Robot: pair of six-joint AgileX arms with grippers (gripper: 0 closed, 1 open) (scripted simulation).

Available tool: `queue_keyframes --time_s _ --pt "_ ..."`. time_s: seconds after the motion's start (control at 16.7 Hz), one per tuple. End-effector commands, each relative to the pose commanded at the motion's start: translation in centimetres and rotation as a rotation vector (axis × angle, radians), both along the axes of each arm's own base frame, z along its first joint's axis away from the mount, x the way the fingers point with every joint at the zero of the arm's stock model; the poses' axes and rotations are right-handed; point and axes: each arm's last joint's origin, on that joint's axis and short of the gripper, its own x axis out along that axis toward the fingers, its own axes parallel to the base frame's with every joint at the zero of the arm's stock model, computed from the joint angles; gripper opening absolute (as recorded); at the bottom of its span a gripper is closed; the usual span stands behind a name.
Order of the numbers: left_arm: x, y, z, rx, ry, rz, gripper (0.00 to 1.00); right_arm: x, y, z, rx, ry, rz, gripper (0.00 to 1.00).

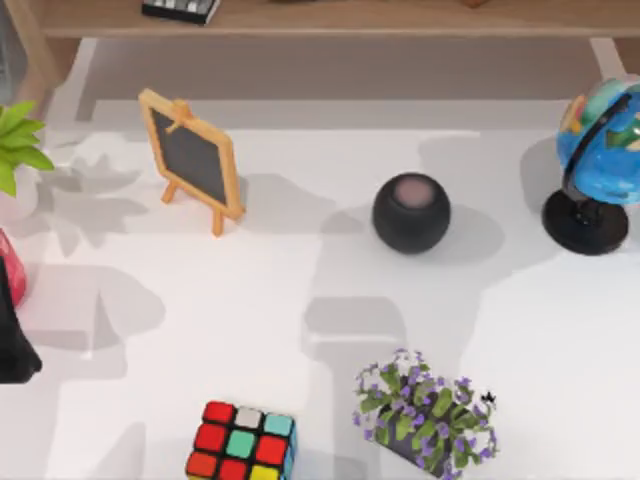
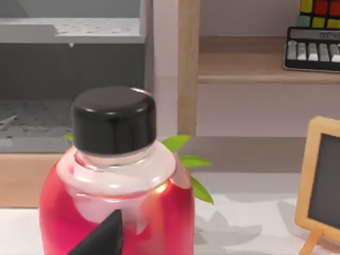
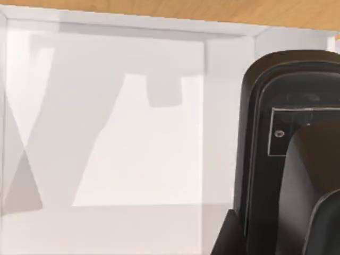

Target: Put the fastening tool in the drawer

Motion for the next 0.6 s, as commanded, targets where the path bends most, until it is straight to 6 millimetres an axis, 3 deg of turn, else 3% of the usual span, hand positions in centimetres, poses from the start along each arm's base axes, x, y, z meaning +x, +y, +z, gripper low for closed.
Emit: queue_keyframes --time_s 0.18,0.3,0.48,0.6 --pt "0.0 0.0 0.0 0.0 0.0 0.0 1.0 2.2 -0.7 -8.0 0.101 0.208 -0.017 0.0" --pt "0.0 0.0 0.0 0.0 0.0 0.0 1.0 2.9 -0.5 -11.9 0.149 0.311 -0.02 0.0" --pt "0.0 0.0 0.0 0.0 0.0 0.0 1.0 3.1 -0.7 -14.7 0.184 0.397 -0.04 0.0" --pt "0.0 0.0 0.0 0.0 0.0 0.0 1.0 3.0 -0.7 -15.1 0.189 0.409 -0.045 0.0"
